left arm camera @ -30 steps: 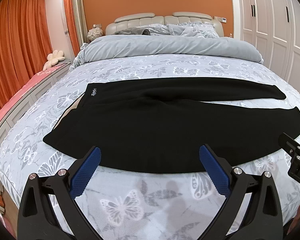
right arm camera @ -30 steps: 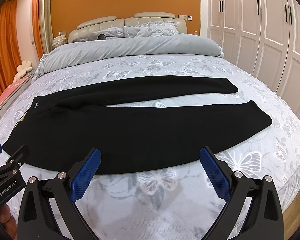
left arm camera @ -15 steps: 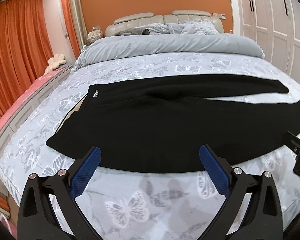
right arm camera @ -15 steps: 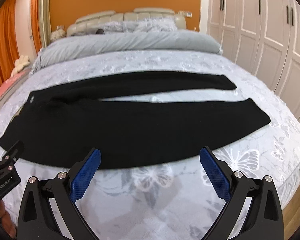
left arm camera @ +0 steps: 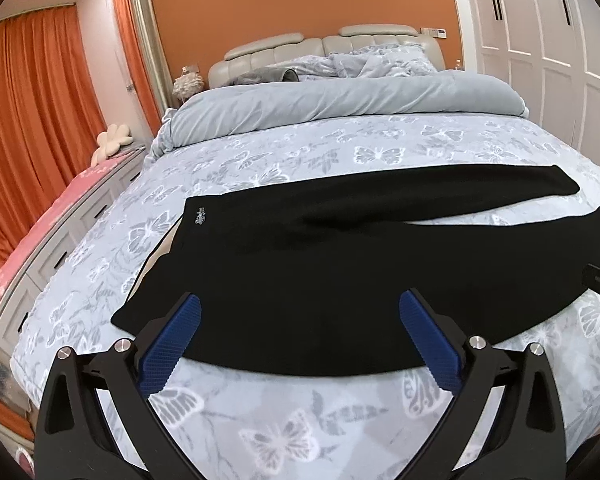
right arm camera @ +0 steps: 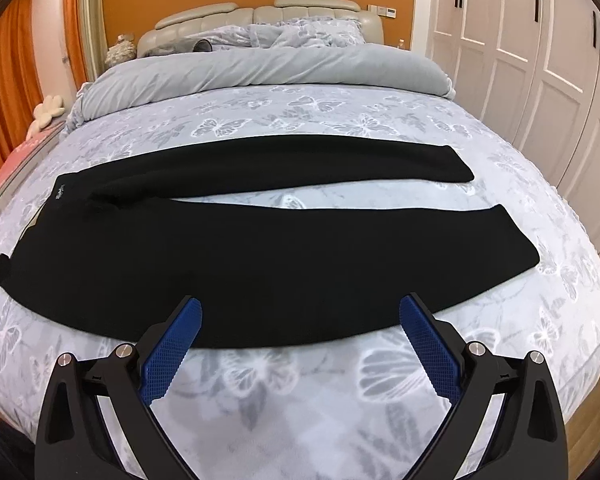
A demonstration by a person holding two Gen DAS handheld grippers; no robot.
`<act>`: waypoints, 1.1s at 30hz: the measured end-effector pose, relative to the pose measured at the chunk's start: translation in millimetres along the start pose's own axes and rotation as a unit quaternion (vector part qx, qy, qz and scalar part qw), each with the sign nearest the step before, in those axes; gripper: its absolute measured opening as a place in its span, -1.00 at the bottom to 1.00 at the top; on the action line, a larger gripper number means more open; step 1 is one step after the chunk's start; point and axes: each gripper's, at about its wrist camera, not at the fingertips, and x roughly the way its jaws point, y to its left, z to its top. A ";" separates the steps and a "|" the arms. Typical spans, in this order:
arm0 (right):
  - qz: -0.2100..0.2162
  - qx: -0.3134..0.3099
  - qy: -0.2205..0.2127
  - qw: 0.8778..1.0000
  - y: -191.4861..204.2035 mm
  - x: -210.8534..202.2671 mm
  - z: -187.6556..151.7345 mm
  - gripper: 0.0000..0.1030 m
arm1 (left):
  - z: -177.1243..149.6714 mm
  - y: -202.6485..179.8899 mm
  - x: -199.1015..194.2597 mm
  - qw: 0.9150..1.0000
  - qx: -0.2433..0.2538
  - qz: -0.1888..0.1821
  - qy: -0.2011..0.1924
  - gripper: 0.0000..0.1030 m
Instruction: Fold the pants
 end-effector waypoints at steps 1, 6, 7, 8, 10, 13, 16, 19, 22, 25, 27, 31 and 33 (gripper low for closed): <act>-0.001 0.001 0.001 1.000 -1.0 2.4 2.4 0.89 | 2.0 0.9 2.6 1.000 -0.002 -0.001 0.001 0.90; -0.023 0.003 0.010 1.000 -3.0 21.4 8.8 0.89 | 8.5 0.5 25.2 1.000 -0.002 -0.003 0.011 0.90; -0.021 0.008 0.015 1.000 -3.3 25.0 9.7 0.89 | 8.1 0.3 28.2 1.000 -0.003 -0.002 0.012 0.90; -0.018 0.013 0.015 1.000 -3.7 26.2 10.6 0.89 | 7.5 -0.3 34.5 1.000 -0.004 -0.001 0.017 0.90; -0.020 0.016 0.011 1.000 -3.2 26.7 12.9 0.89 | 5.6 -0.4 43.9 1.000 -0.005 -0.002 0.025 0.90; -0.028 0.008 0.004 1.000 -0.4 27.1 15.7 0.89 | 0.7 0.3 56.5 0.999 -0.009 0.002 0.035 0.90; -0.030 0.008 0.003 0.999 1.1 28.3 17.9 0.89 | 0.6 3.3 63.8 0.999 -0.016 0.002 0.042 0.90; -0.011 0.022 0.017 1.000 -1.4 31.3 19.9 0.89 | 1.4 5.3 68.8 0.998 -0.020 -0.003 0.051 0.90; 0.022 0.041 0.052 0.998 -15.9 38.9 33.3 0.89 | 13.4 12.0 73.7 0.997 -0.024 -0.031 0.067 0.90; 0.039 0.062 0.053 0.996 -57.7 50.3 67.8 0.89 | 38.5 31.4 81.5 0.995 -0.037 -0.064 0.065 0.90; 0.022 0.073 0.051 0.996 -97.7 70.6 94.8 0.89 | 64.1 55.9 100.6 0.994 -0.047 -0.072 0.066 0.90; -0.008 0.113 0.071 0.991 -177.1 135.5 144.9 0.89 | 110.4 113.2 186.7 0.993 -0.072 -0.033 0.092 0.90; -0.021 0.135 0.078 0.988 -214.9 175.0 170.1 0.89 | 120.5 139.3 232.0 0.988 -0.095 -0.017 0.122 0.90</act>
